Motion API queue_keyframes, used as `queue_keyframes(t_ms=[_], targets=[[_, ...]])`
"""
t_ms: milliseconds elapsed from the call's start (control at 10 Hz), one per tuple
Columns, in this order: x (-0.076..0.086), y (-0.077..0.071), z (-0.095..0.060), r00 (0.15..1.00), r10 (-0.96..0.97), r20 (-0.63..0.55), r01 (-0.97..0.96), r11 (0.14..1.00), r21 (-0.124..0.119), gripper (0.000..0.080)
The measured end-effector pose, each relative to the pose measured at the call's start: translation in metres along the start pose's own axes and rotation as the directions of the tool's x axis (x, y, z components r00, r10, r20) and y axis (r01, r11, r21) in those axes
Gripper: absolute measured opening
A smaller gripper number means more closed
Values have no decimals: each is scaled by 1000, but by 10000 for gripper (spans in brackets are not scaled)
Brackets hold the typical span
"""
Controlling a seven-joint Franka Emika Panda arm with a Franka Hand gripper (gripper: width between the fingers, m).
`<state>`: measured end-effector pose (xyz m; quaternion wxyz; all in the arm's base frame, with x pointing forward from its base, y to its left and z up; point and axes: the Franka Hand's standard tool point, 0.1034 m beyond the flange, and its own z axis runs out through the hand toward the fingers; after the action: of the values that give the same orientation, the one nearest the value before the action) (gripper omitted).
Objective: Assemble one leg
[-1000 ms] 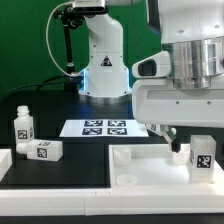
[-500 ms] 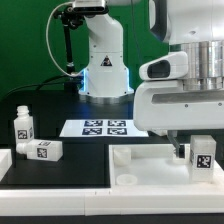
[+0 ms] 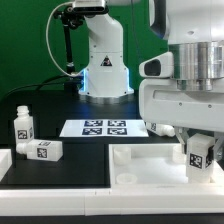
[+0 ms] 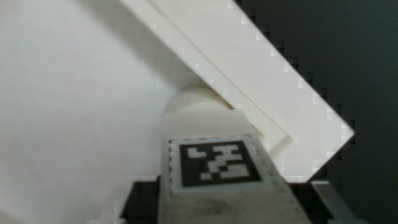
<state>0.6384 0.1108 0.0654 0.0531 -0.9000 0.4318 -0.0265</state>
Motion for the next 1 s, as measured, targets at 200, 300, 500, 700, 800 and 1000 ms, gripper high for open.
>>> queue_keyframes(t_ms=[200, 300, 500, 700, 800, 1000], targets=[[-7, -4, -1, 931, 365, 22, -364, 931, -21, 285], [-6, -6, -1, 860, 508, 42, -508, 861, -15, 285], [-5, -6, -2, 783, 620, 49, -620, 785, -16, 285], [-5, -6, -1, 799, 600, 49, -600, 800, -16, 285], [-5, -6, -1, 804, 593, 49, -593, 805, -16, 285], [-4, -4, -5, 961, 272, 55, -272, 962, -11, 464]])
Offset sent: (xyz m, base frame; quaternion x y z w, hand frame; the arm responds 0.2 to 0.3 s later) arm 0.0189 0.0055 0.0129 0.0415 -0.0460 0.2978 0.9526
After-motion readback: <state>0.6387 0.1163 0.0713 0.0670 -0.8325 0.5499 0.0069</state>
